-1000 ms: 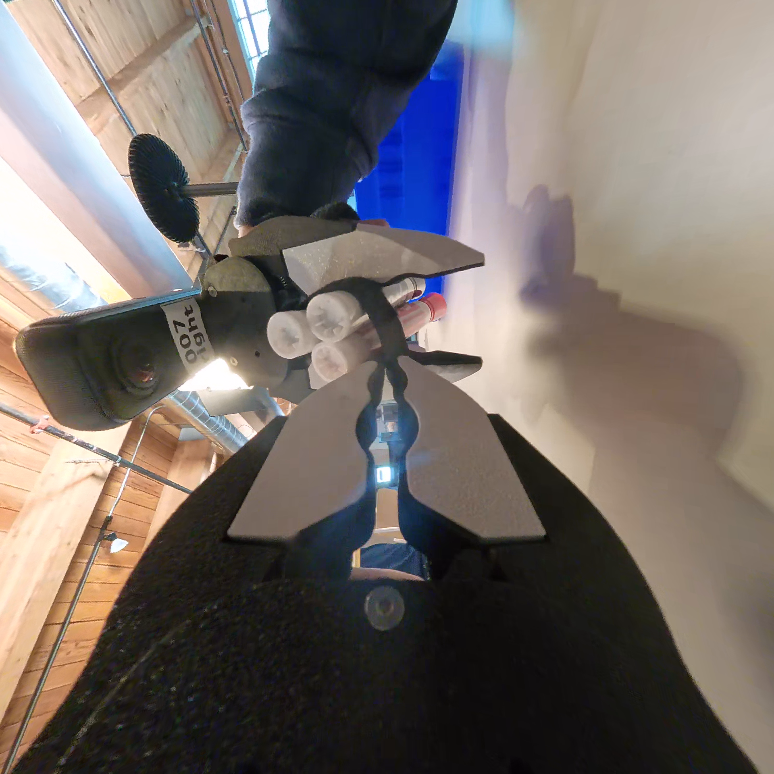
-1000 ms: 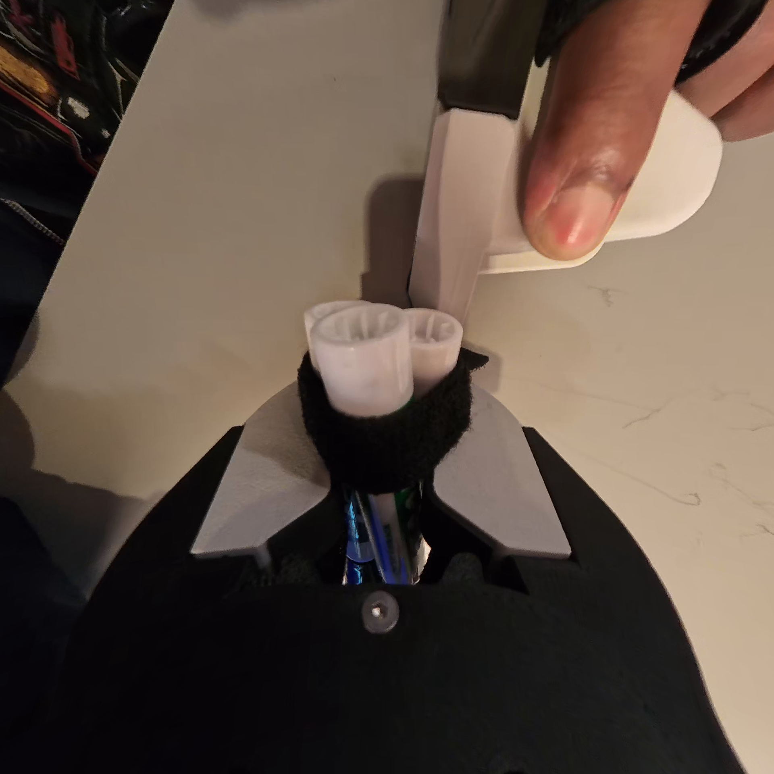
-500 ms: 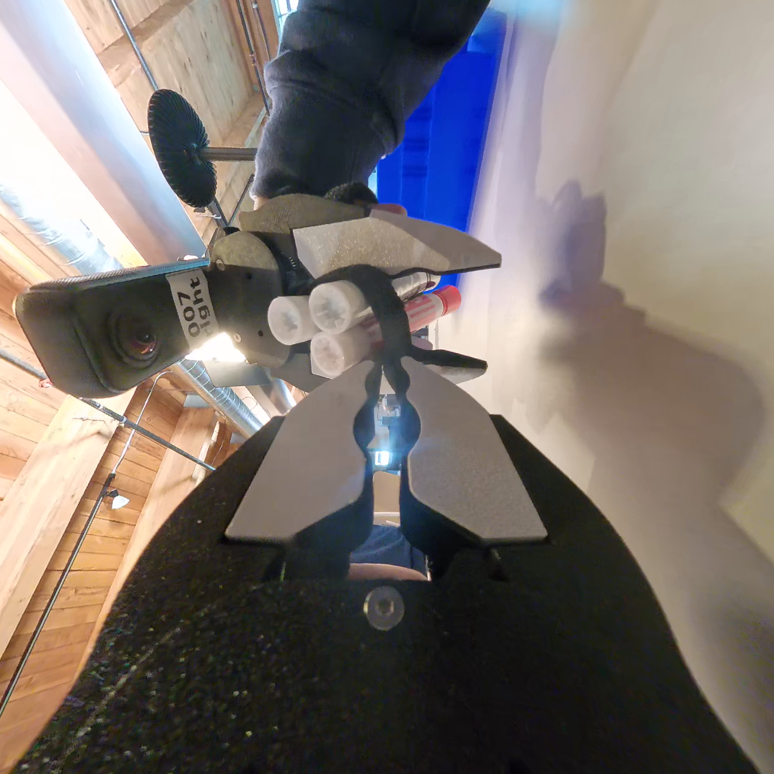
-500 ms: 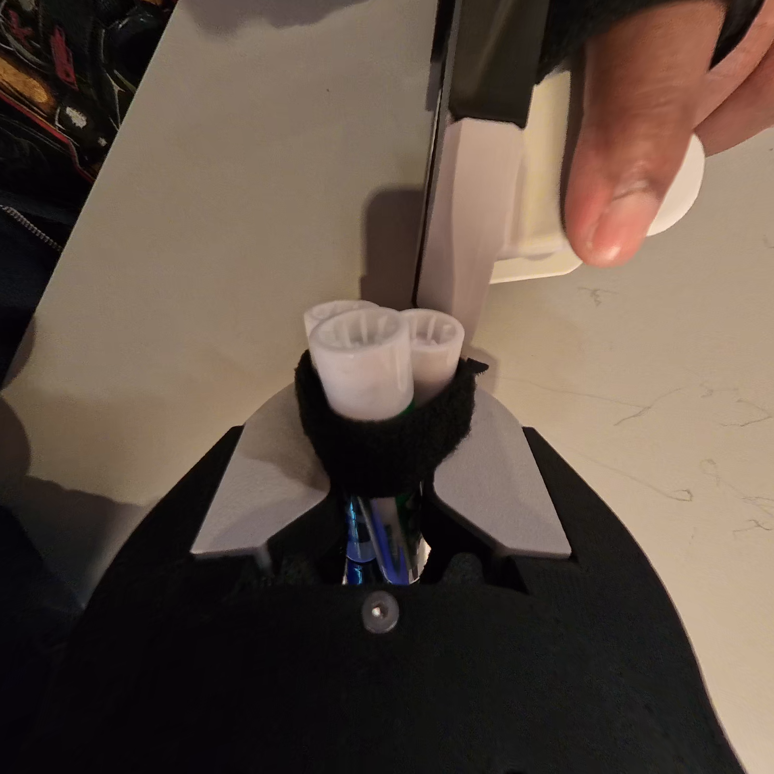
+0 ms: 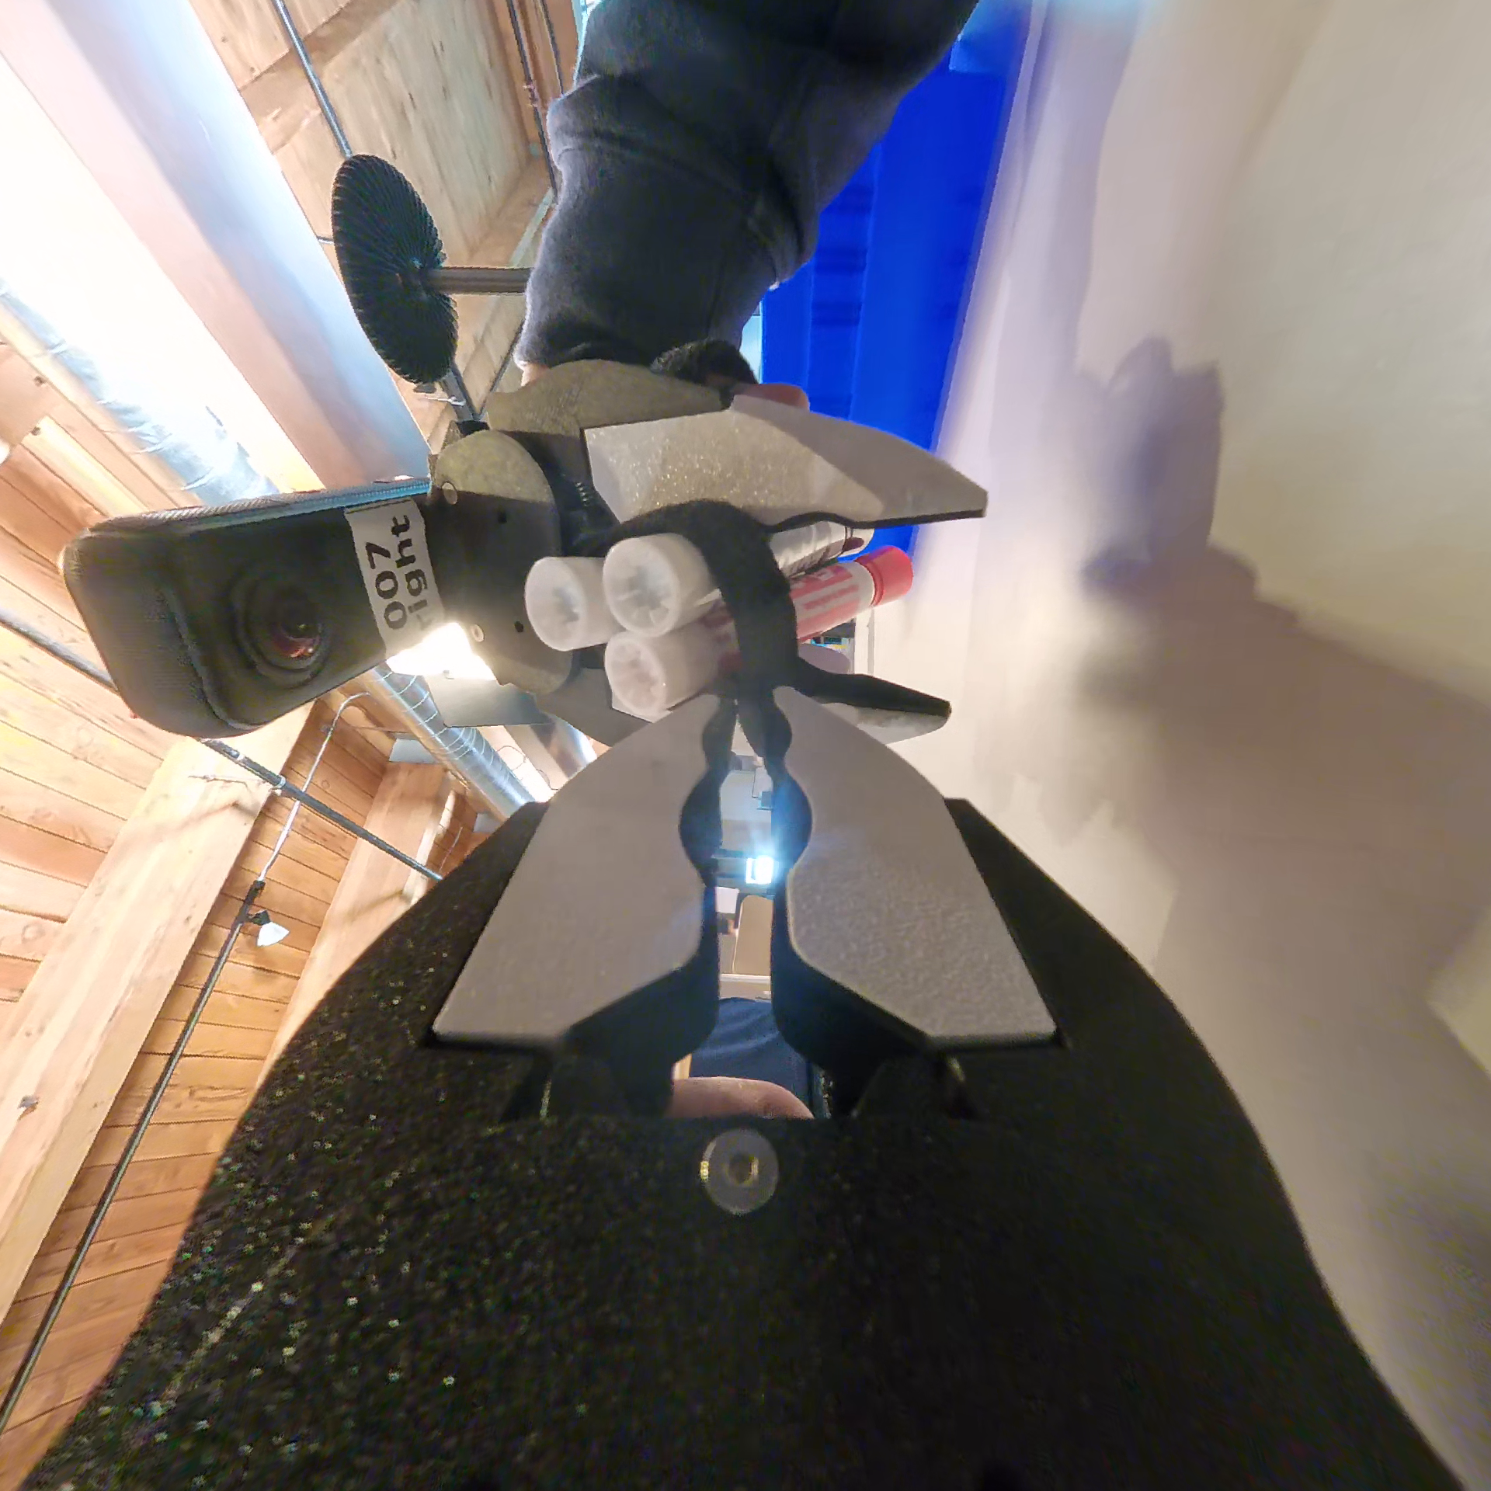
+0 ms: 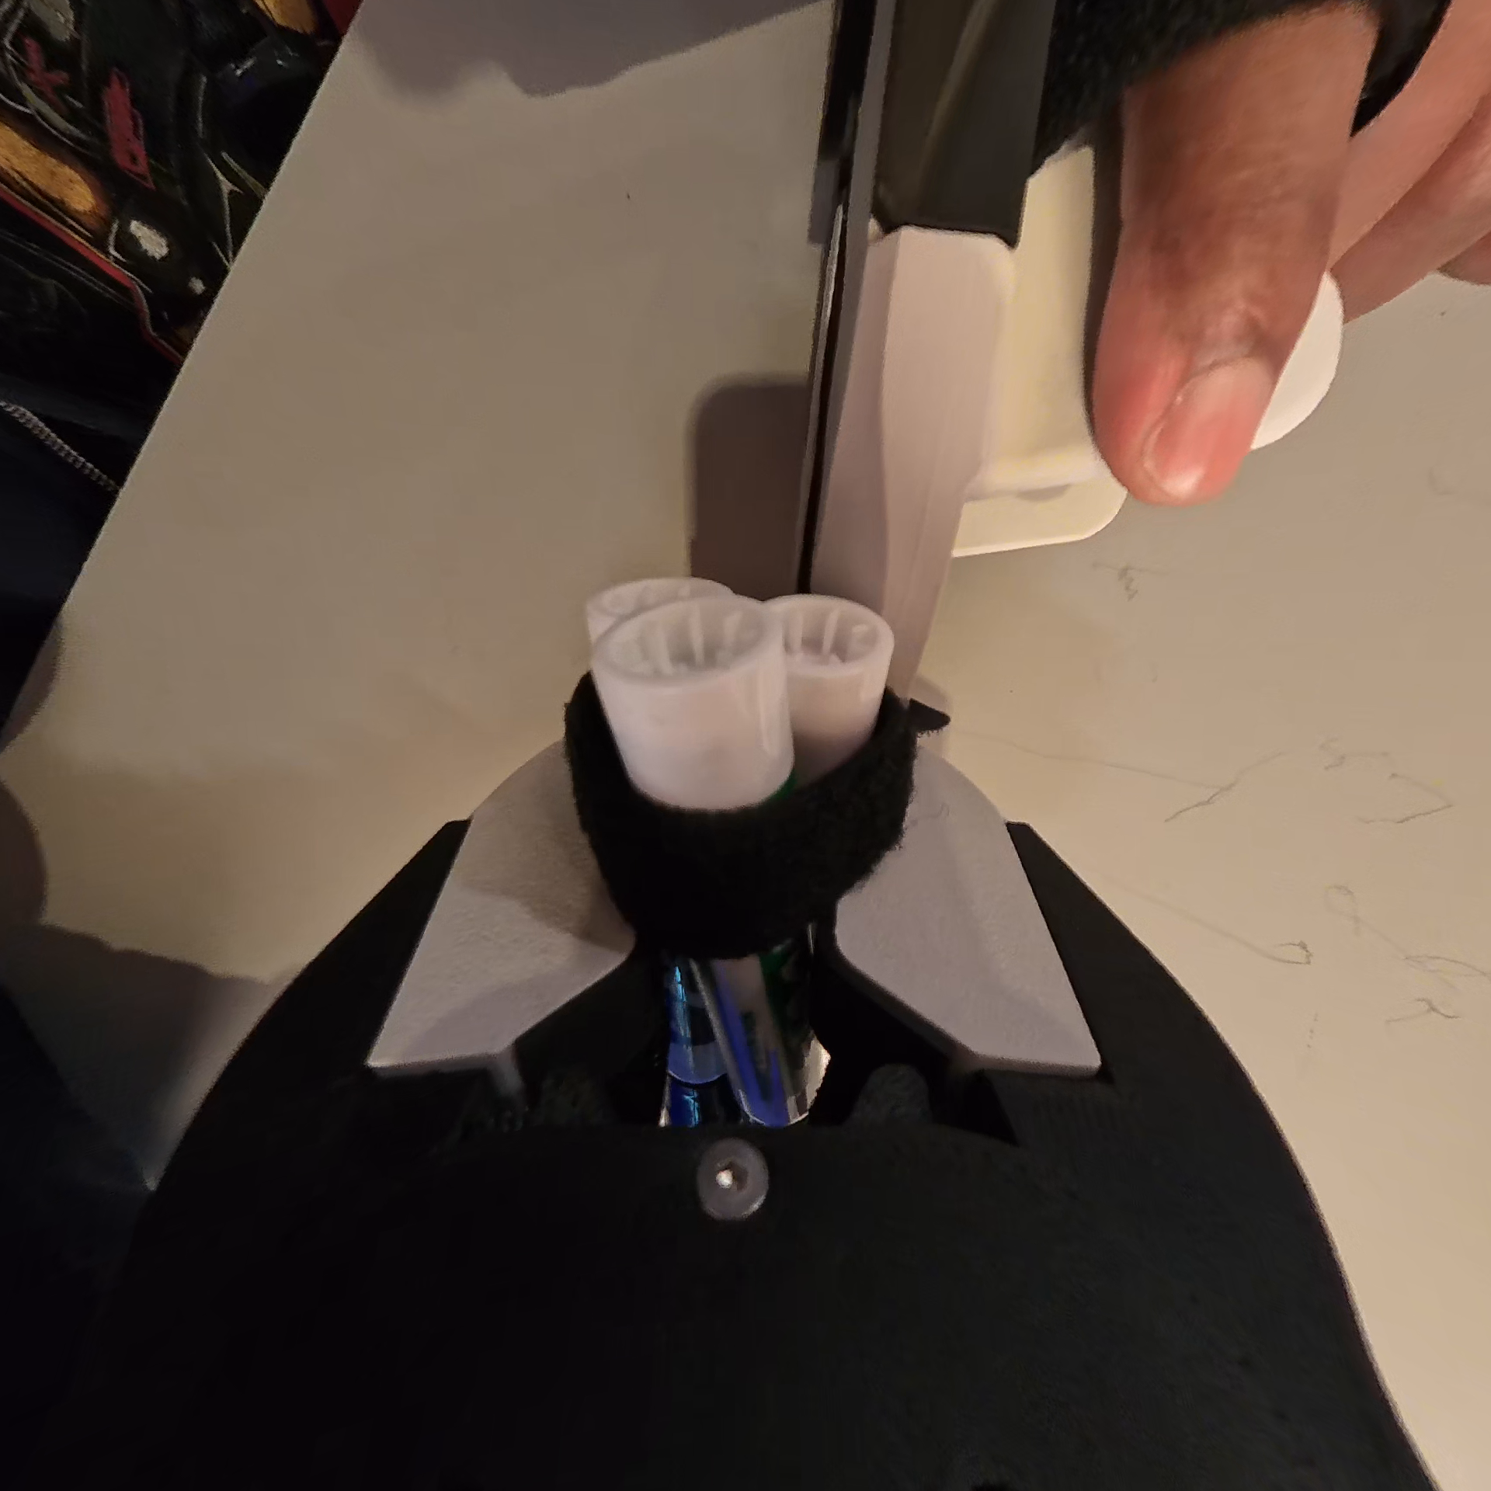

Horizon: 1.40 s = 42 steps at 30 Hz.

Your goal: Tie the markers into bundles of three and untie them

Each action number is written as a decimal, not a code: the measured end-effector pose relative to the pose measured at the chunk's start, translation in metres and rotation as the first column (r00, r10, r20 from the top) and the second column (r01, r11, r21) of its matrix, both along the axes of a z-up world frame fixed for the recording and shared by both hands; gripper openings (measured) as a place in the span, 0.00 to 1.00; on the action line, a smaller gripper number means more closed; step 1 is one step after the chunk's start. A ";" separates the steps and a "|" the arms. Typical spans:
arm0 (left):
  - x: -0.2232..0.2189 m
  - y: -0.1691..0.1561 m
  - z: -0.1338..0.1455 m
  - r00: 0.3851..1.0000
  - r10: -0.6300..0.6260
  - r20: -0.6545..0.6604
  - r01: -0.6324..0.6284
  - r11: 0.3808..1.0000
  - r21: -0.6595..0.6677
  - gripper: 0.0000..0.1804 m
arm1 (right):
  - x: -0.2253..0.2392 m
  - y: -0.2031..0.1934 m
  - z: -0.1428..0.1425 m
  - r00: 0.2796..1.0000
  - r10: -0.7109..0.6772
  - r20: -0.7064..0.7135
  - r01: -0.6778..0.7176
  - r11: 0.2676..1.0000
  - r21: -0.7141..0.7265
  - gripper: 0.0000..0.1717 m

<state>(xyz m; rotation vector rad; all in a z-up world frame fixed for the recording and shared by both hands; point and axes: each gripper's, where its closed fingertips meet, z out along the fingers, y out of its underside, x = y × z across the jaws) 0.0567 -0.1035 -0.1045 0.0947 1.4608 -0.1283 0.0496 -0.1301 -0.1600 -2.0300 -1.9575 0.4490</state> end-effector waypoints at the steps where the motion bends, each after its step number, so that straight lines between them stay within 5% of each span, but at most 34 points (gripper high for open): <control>1: 0.000 0.000 0.000 1.000 0.001 0.003 -0.001 1.000 0.000 0.04 | 0.000 0.000 0.000 1.000 0.000 0.000 0.000 1.000 0.001 0.25; 42: 0.002 0.003 0.005 1.000 -0.012 0.014 0.014 0.990 -0.143 0.17 | -0.002 0.002 -0.003 1.000 0.002 -0.002 -0.002 1.000 -0.007 0.24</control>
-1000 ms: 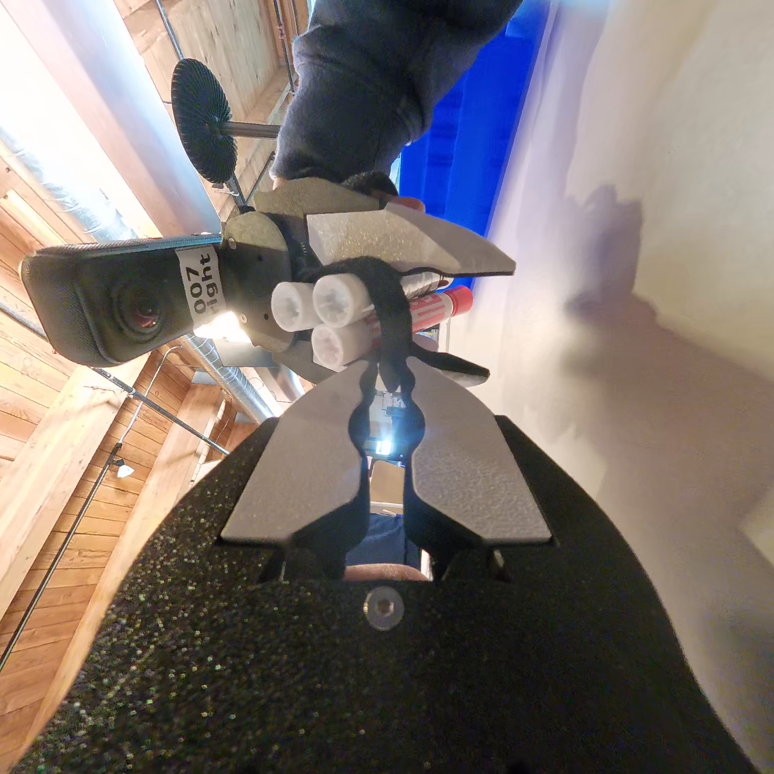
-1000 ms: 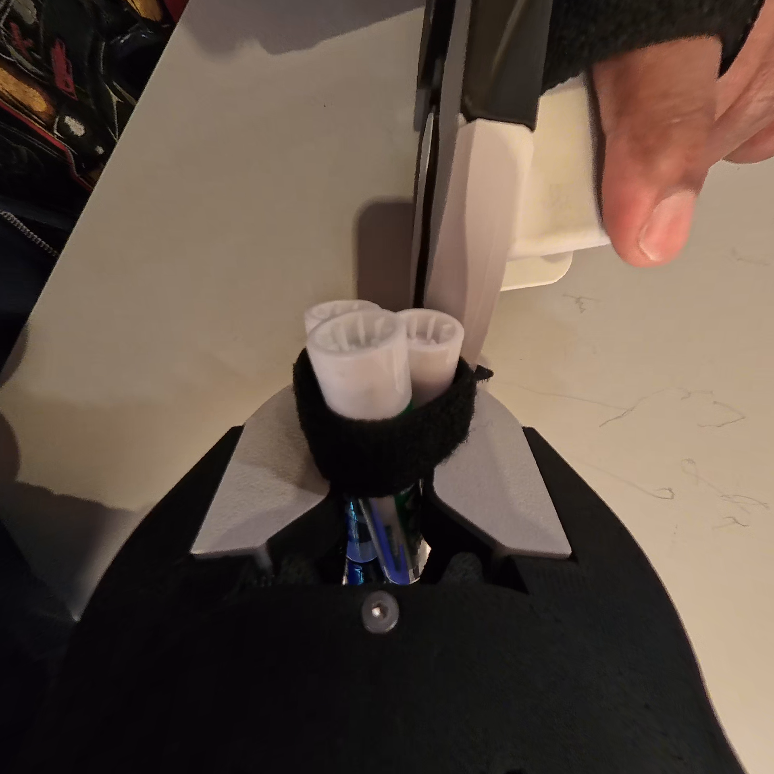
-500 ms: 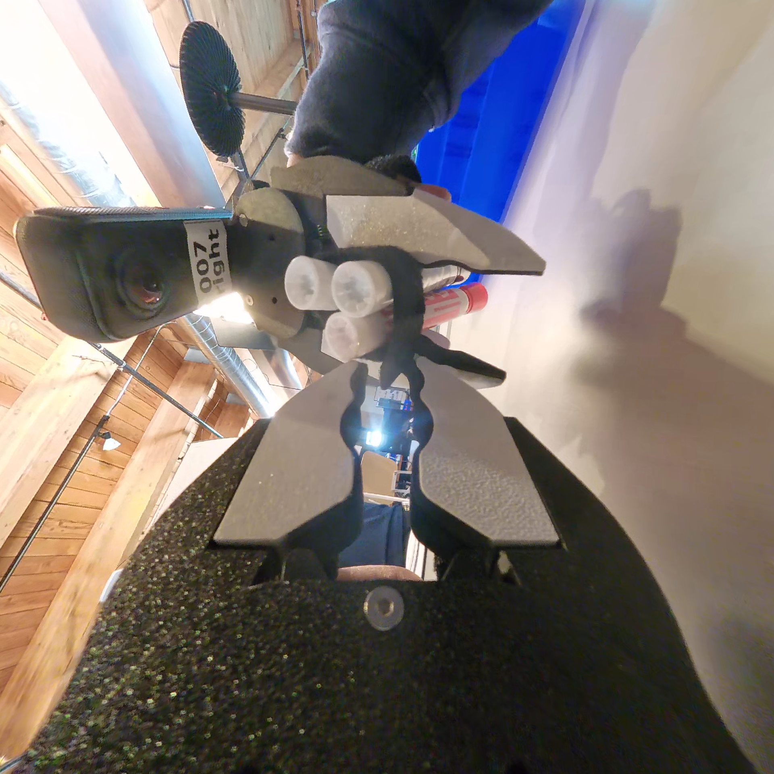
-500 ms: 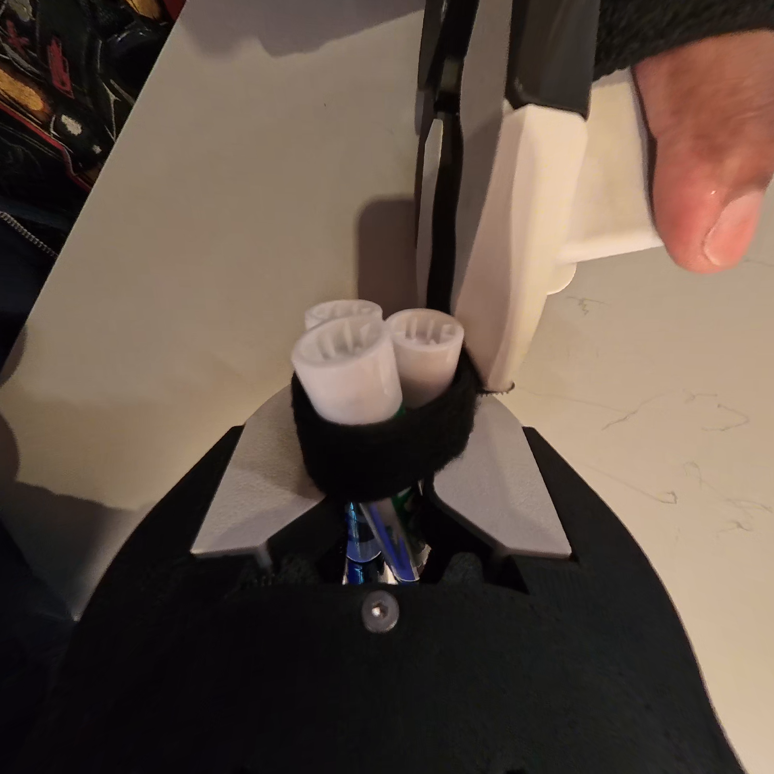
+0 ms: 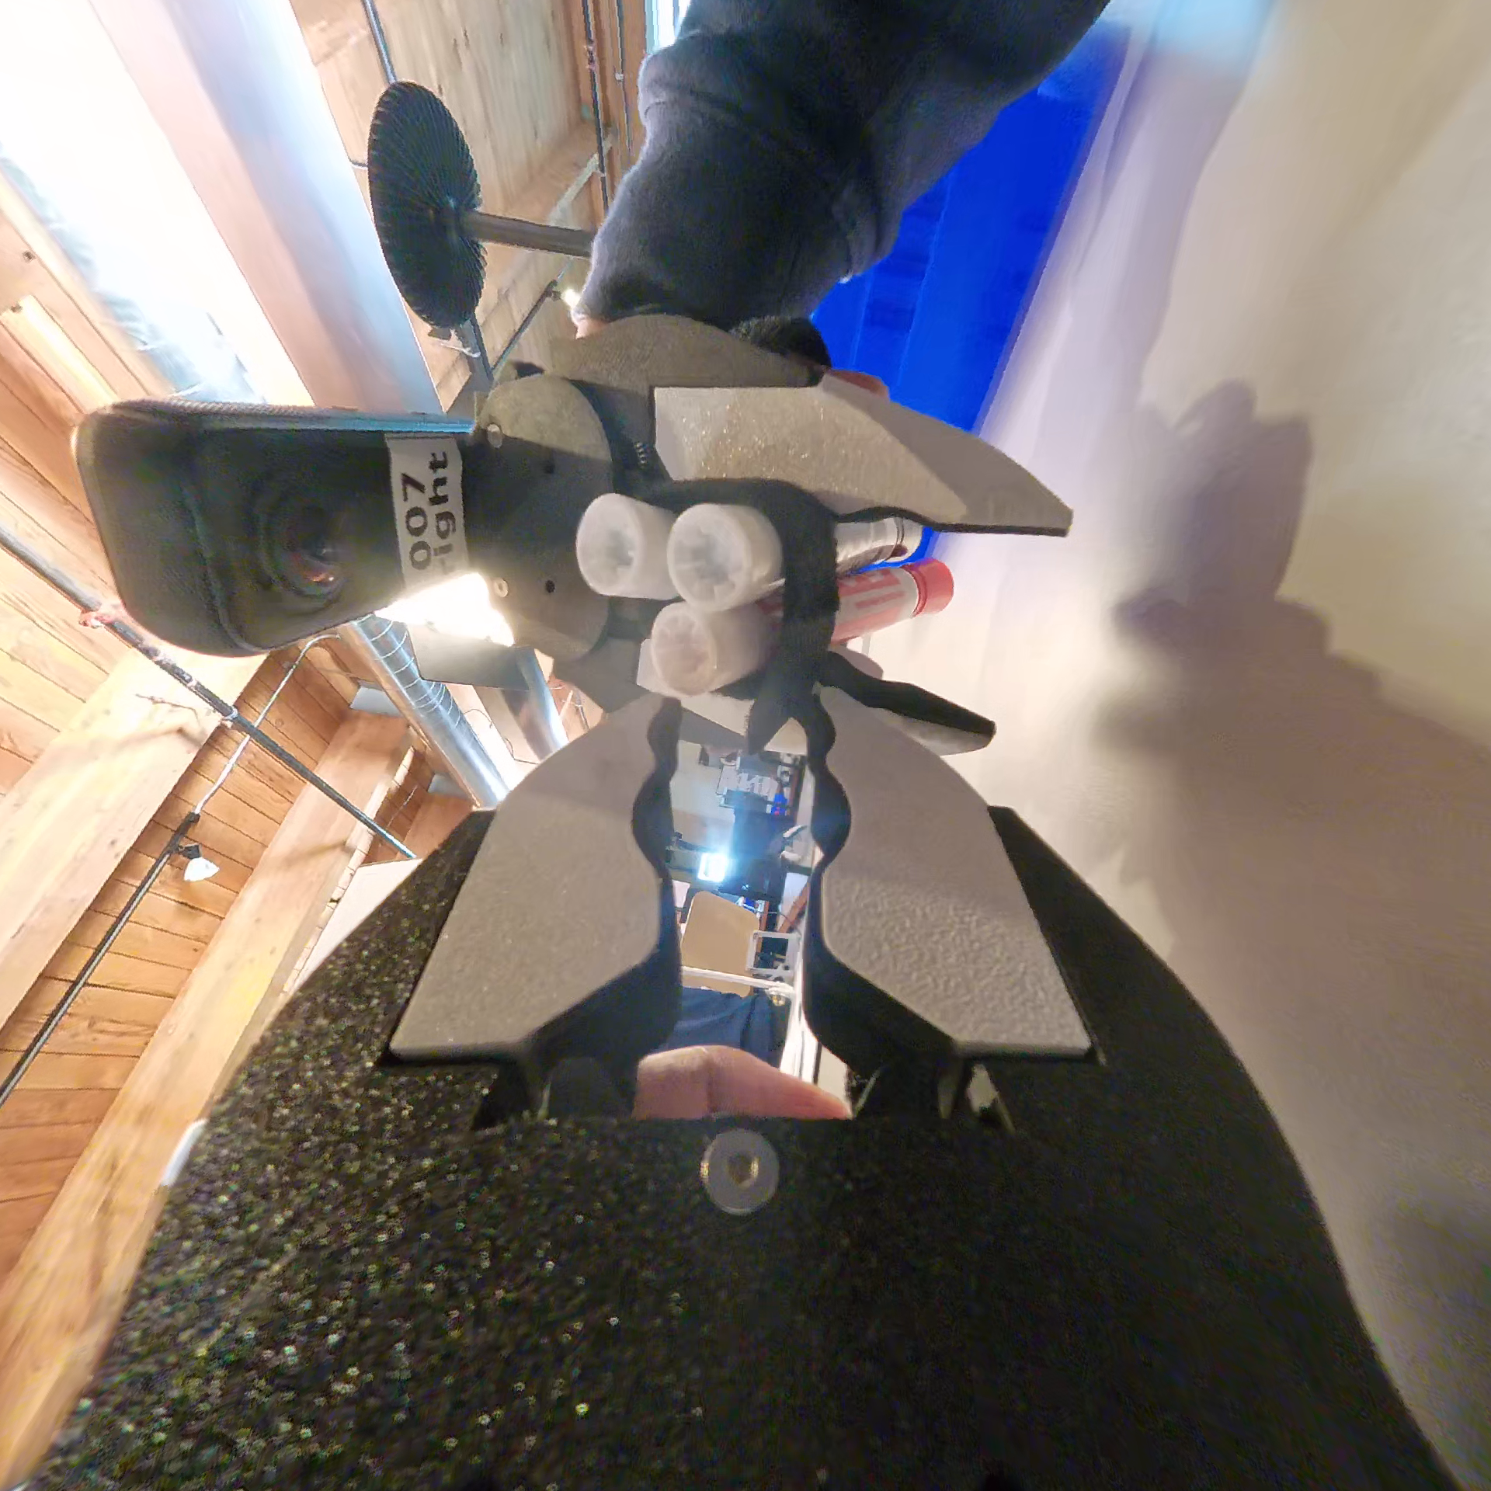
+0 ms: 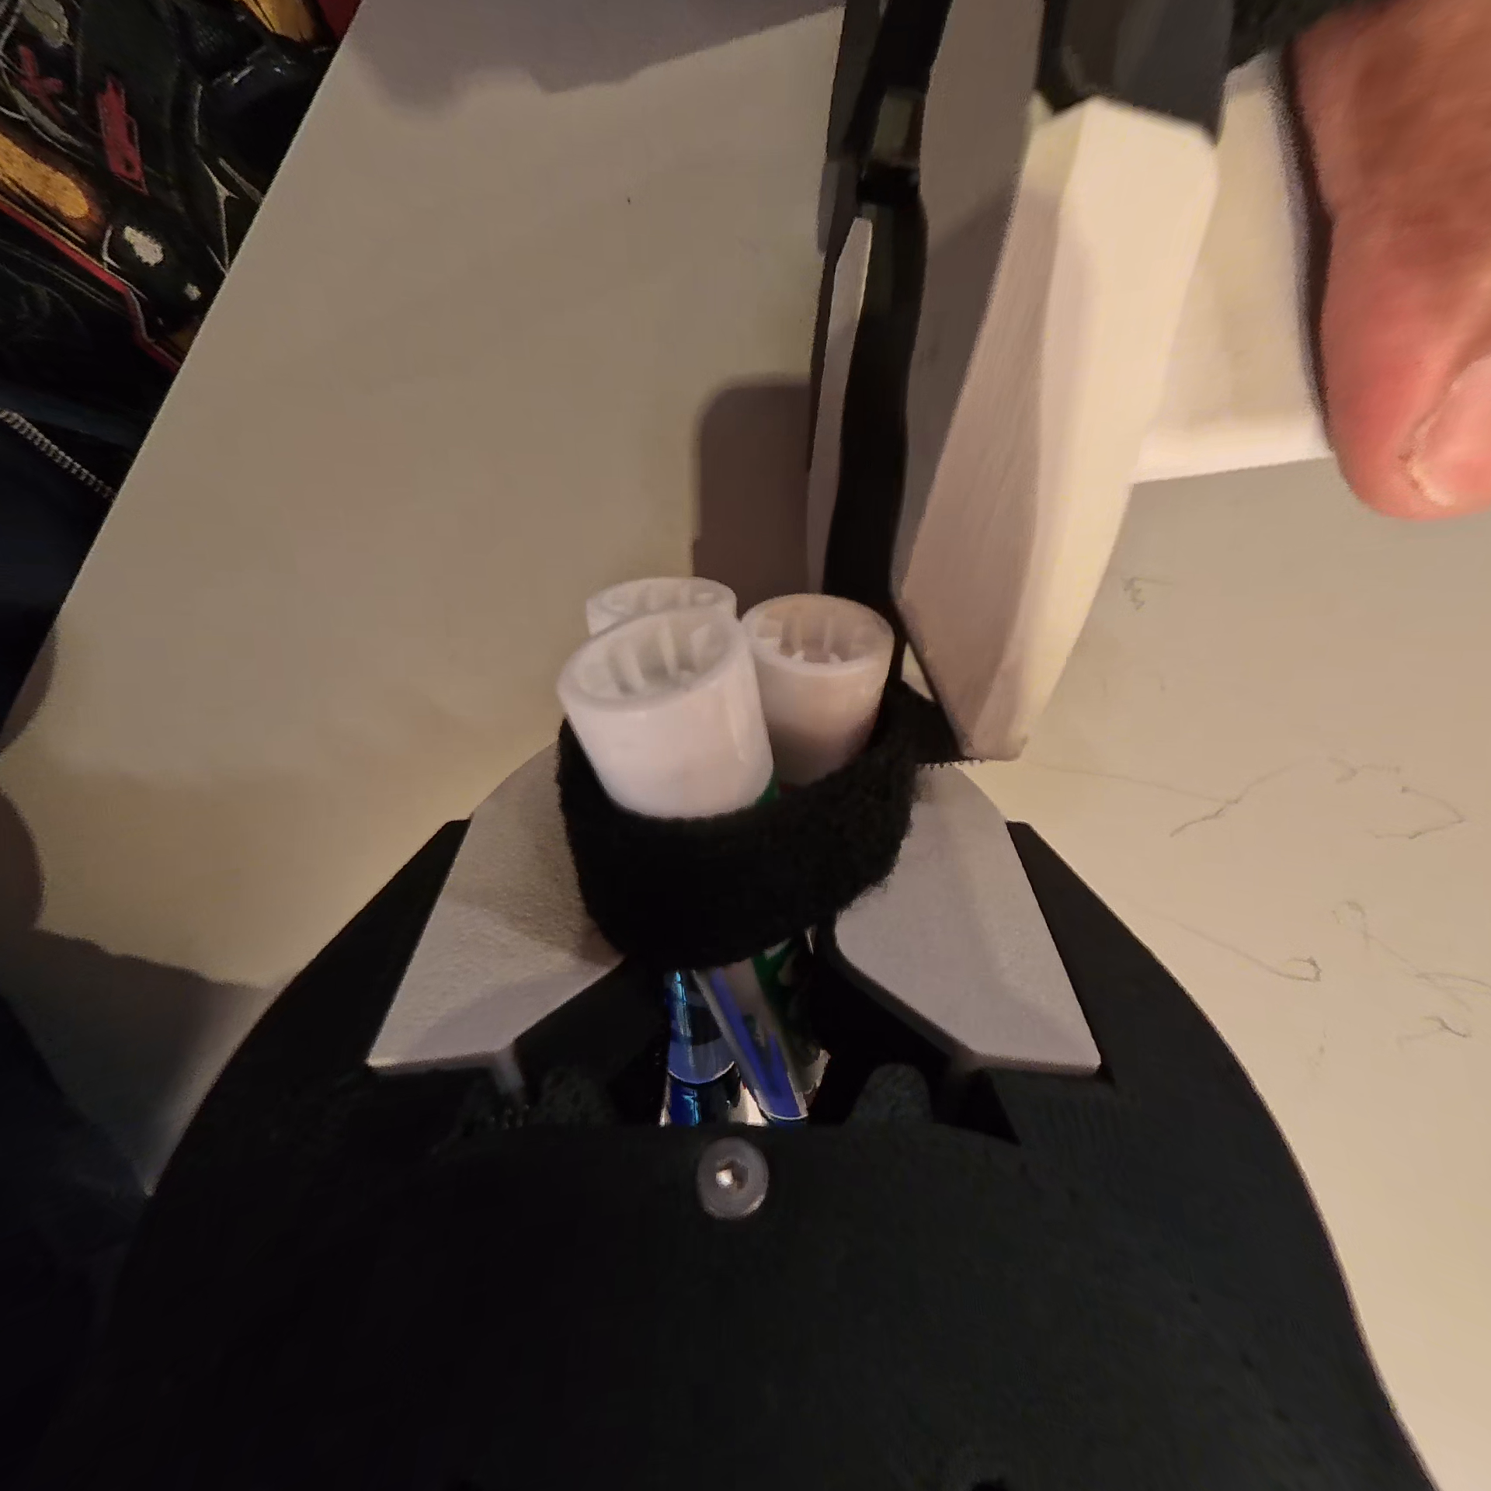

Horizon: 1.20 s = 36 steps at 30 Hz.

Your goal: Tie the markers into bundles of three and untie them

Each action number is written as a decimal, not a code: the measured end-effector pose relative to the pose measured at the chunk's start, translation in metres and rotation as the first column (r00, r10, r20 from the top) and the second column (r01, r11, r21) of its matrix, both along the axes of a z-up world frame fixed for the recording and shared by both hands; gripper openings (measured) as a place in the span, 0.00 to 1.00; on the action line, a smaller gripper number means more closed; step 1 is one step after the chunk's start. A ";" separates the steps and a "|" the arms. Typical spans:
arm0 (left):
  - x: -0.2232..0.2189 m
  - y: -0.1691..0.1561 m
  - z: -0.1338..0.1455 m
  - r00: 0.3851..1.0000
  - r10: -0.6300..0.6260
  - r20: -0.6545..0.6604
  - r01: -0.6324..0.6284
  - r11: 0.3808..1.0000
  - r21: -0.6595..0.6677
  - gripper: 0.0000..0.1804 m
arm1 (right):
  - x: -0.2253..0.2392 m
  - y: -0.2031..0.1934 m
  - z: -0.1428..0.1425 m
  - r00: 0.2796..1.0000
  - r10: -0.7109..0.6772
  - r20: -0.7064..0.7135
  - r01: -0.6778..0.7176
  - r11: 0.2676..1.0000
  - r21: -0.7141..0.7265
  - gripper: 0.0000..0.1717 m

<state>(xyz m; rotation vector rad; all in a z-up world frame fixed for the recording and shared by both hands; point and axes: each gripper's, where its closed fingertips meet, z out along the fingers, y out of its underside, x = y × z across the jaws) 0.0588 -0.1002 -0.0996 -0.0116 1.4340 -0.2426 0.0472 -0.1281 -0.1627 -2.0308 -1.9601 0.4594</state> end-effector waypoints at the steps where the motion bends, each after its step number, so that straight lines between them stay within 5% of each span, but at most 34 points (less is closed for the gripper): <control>1: 0.000 0.001 0.001 1.000 -0.001 0.000 0.001 1.000 -0.010 0.18 | 0.000 0.000 0.000 1.000 -0.001 0.001 0.001 1.000 0.000 0.24; 8: 0.000 0.007 0.003 1.000 -0.007 -0.012 0.006 0.996 -0.093 0.21 | 0.000 0.000 -0.001 1.000 0.000 -0.001 0.000 1.000 -0.004 0.23; 36: 0.003 0.005 -0.005 0.997 0.005 -0.073 -0.009 0.999 -0.047 0.25 | 0.004 -0.002 -0.010 0.999 -0.001 0.040 0.002 0.999 -0.033 0.23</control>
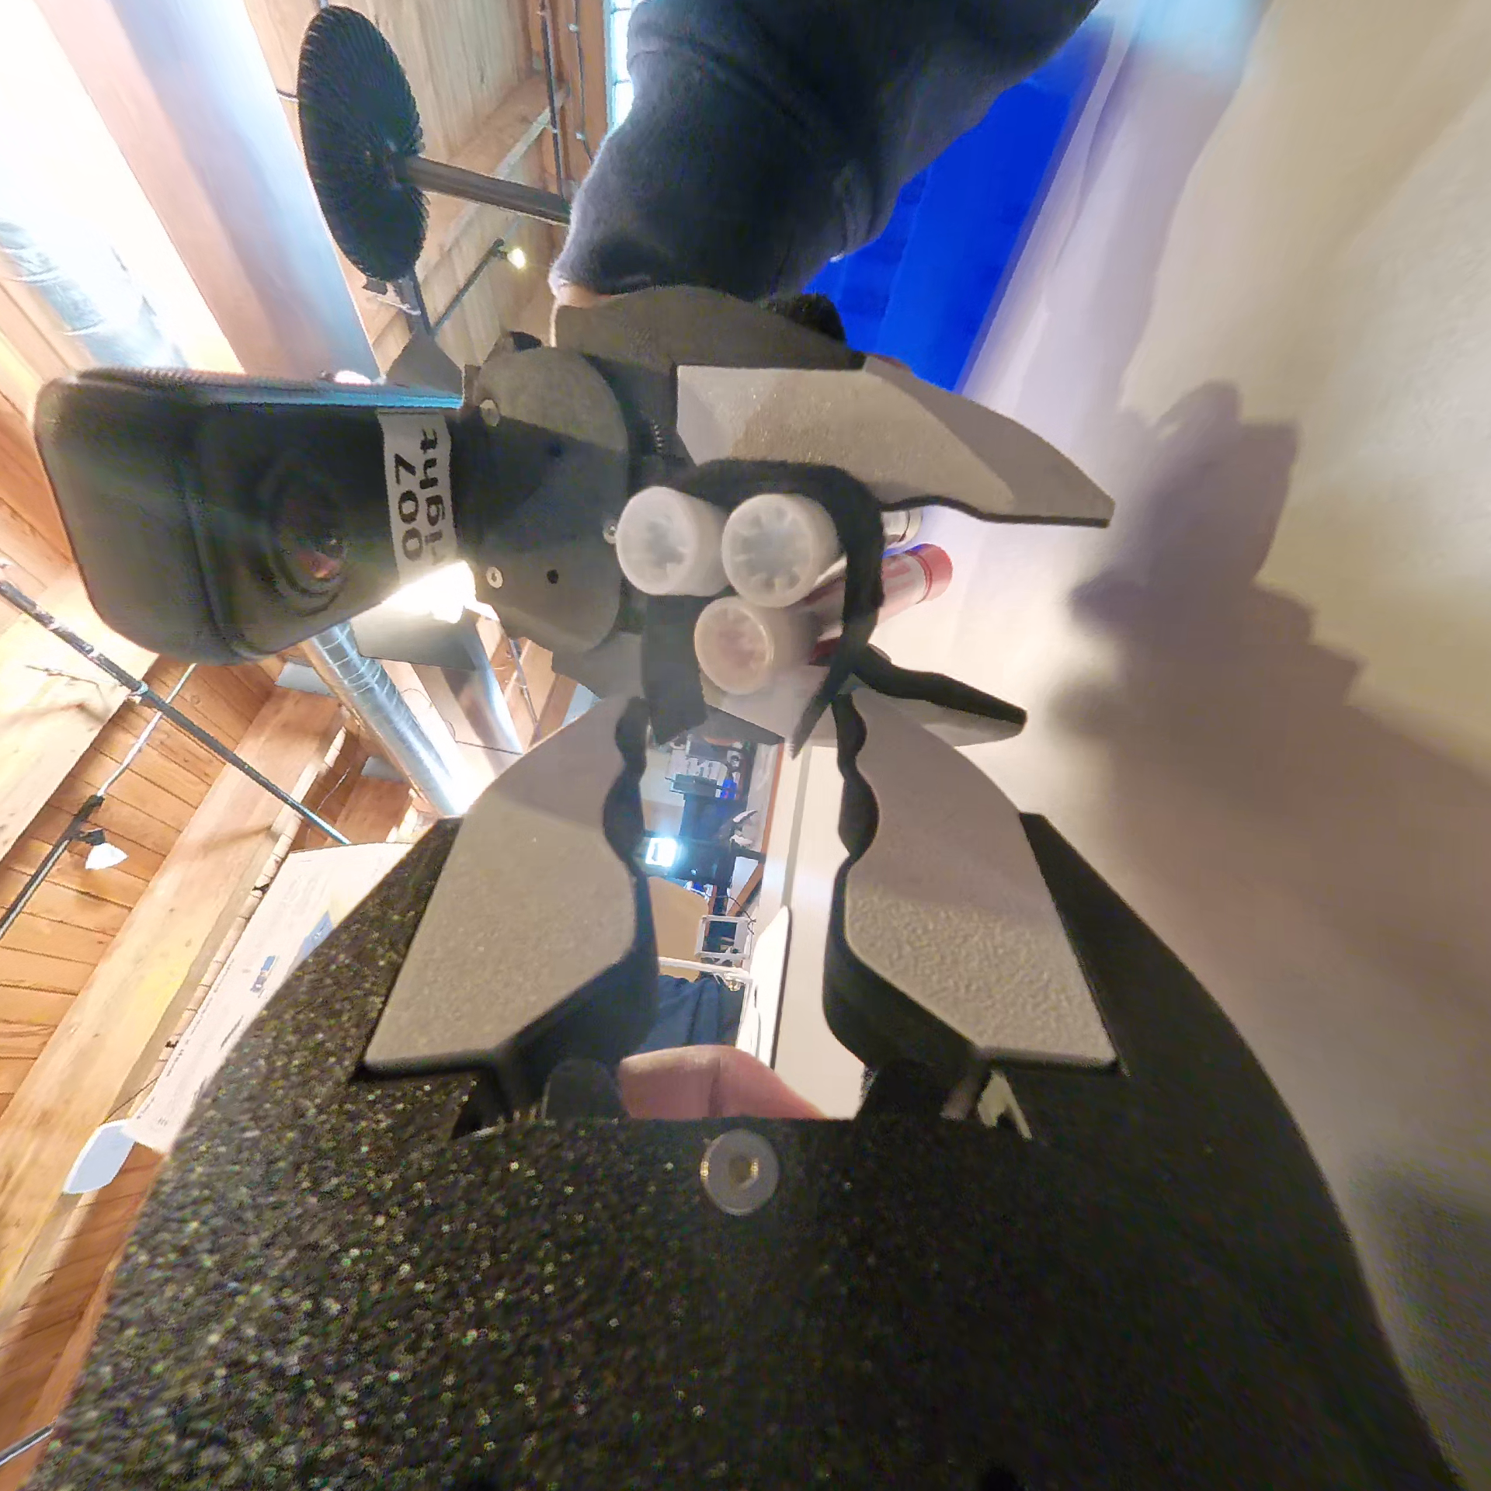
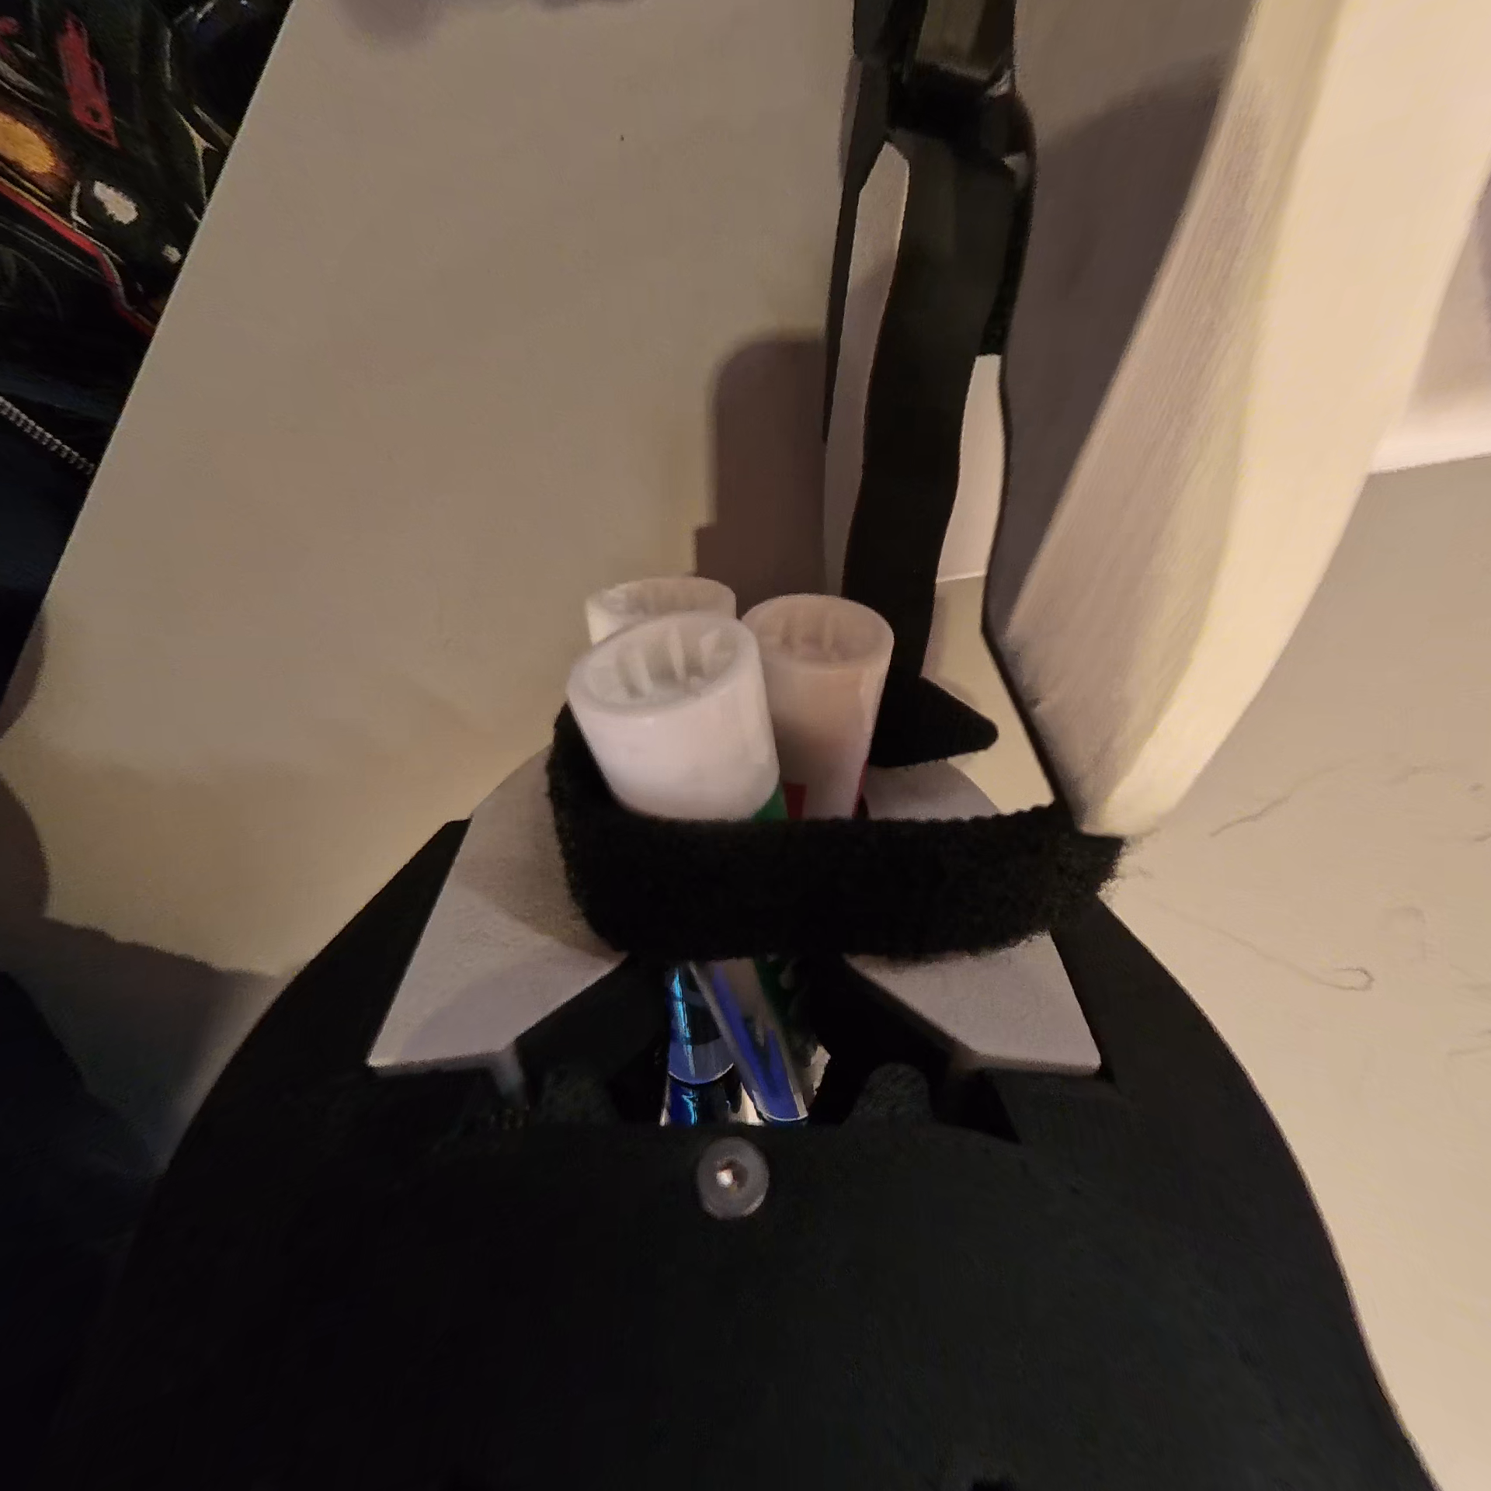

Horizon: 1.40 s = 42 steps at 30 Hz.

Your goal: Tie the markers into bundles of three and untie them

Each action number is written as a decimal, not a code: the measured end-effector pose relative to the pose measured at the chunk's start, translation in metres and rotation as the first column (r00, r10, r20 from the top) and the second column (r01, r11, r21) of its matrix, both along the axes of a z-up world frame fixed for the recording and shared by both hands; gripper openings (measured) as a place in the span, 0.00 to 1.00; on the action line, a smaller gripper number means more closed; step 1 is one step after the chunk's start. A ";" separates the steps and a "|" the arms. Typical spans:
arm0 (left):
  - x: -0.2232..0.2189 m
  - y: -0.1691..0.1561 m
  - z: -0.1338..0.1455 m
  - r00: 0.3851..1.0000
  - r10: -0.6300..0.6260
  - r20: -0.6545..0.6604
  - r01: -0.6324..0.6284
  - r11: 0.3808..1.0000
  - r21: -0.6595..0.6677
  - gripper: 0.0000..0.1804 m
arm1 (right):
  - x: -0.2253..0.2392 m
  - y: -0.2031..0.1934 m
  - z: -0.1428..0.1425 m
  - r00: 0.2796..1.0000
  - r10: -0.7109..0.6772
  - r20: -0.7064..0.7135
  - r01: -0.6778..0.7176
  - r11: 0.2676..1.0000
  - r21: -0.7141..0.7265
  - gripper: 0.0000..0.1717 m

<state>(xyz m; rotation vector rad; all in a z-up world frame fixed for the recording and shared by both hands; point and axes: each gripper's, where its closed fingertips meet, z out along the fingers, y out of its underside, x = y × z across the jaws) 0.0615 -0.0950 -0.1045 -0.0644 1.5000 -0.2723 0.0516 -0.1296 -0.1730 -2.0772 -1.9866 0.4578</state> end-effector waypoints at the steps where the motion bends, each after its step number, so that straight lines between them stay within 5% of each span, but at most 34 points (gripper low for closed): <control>1: 0.000 0.000 -0.002 1.000 0.002 -0.016 -0.002 1.000 0.007 0.25 | 0.000 0.000 -0.001 1.000 0.000 0.004 0.000 1.000 -0.001 0.23; 11: 0.003 0.000 -0.006 0.996 0.034 -0.080 -0.031 0.999 0.044 0.26 | 0.002 0.000 -0.005 1.000 -0.002 0.026 0.002 1.000 -0.005 0.23; 23: 0.002 -0.001 -0.011 0.994 0.028 -0.110 -0.017 0.995 0.101 0.03 | 0.001 0.000 -0.005 1.000 0.003 0.023 -0.003 1.000 0.003 0.23; 42: -0.001 -0.010 -0.014 0.985 -0.042 -0.169 0.043 0.999 0.004 0.01 | 0.003 0.003 -0.006 0.999 0.002 0.050 -0.004 1.000 0.031 0.25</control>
